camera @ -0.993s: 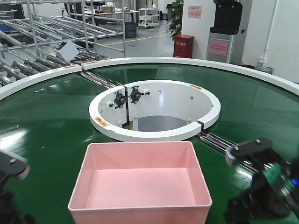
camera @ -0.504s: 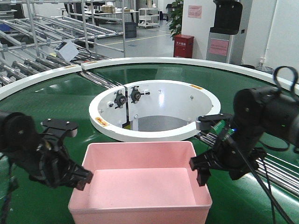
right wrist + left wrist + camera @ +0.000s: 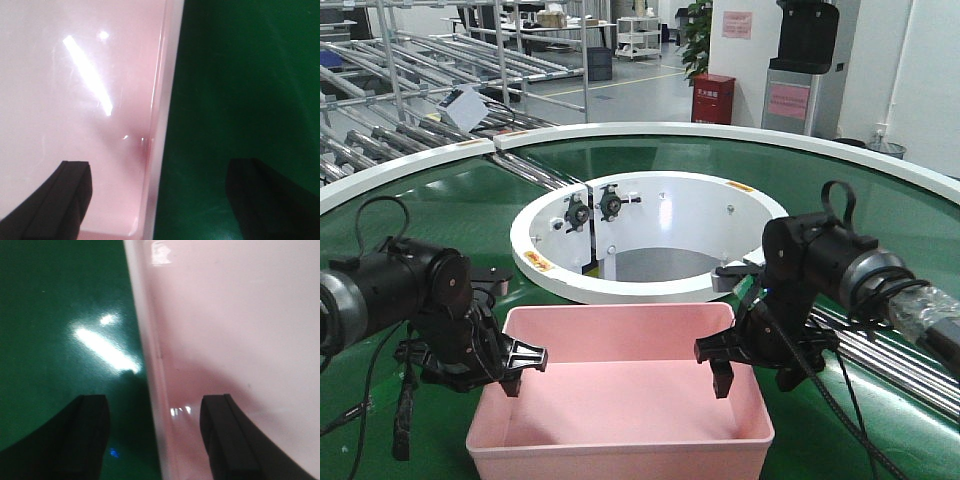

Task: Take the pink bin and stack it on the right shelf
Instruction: 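Lower both grippers onto opposite side walls of the pink bin, then close both grippers on the pink bin's side walls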

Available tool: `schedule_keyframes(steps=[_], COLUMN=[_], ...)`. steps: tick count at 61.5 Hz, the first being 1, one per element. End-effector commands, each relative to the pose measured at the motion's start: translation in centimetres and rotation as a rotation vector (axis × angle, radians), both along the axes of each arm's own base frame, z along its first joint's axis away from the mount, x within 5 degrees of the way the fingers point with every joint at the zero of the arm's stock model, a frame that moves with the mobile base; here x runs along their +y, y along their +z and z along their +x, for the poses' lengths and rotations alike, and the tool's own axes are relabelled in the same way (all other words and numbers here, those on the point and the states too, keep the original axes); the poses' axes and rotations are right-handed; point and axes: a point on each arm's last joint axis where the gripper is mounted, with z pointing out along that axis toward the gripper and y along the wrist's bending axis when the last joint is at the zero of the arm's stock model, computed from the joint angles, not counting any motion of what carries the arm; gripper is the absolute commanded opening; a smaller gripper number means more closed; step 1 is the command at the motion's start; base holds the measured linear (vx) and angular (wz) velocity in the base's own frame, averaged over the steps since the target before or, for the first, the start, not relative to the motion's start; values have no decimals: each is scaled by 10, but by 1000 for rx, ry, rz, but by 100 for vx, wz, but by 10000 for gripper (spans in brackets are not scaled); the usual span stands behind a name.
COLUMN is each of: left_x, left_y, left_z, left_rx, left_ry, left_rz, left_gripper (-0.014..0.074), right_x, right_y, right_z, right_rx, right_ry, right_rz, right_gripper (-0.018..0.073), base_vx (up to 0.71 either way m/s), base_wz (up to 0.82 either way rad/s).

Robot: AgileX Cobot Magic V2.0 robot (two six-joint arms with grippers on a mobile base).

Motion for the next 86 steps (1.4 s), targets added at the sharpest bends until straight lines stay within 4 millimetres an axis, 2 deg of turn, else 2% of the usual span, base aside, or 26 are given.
schedule_keyframes(steps=[1, 14, 22, 34, 43, 53, 60, 65, 71, 79, 86], left_x=[2, 2, 3, 3, 3, 3, 3, 4, 6, 11, 11], left_y=[30, 20, 16, 15, 15, 15, 16, 22, 38, 73, 99], left_z=[1, 2, 2, 1, 2, 2, 1, -1, -8, -25, -46], left_rx=[-111, -78, -50, -39, -44, -43, -46, -54, -77, -130, -162], left_ry=[25, 39, 48, 65, 64, 64, 64, 65, 68, 77, 99], left_rz=[-1, 19, 25, 22, 20, 21, 20, 17, 9, -10, -7], left_gripper=[524, 489, 410, 237, 143, 93, 87, 87, 87, 90, 90], right_x=[-1, 0, 0, 0, 0, 2, 4, 3, 1, -2, 5], right_y=[31, 23, 23, 23, 23, 23, 24, 34, 53, 91, 122], right_z=[2, 5, 5, 5, 6, 7, 7, 6, -1, -18, -41], right_rx=[-114, -109, -110, -112, -118, -124, -135, -162, -201, -302, -391], right_ry=[-11, -17, -17, -18, -18, -20, -23, -44, -90, -133, -151], right_rz=[26, 26, 26, 27, 29, 51, 76, 83, 71, -4, -60], right_gripper=[584, 540, 450, 248, 101, -4, -15, -13, -10, -8, -8], base_vx=[0, 0, 0, 0, 0, 0, 0, 0, 0, 0, 0], base_wz=[0, 0, 0, 0, 0, 0, 0, 0, 0, 0, 0])
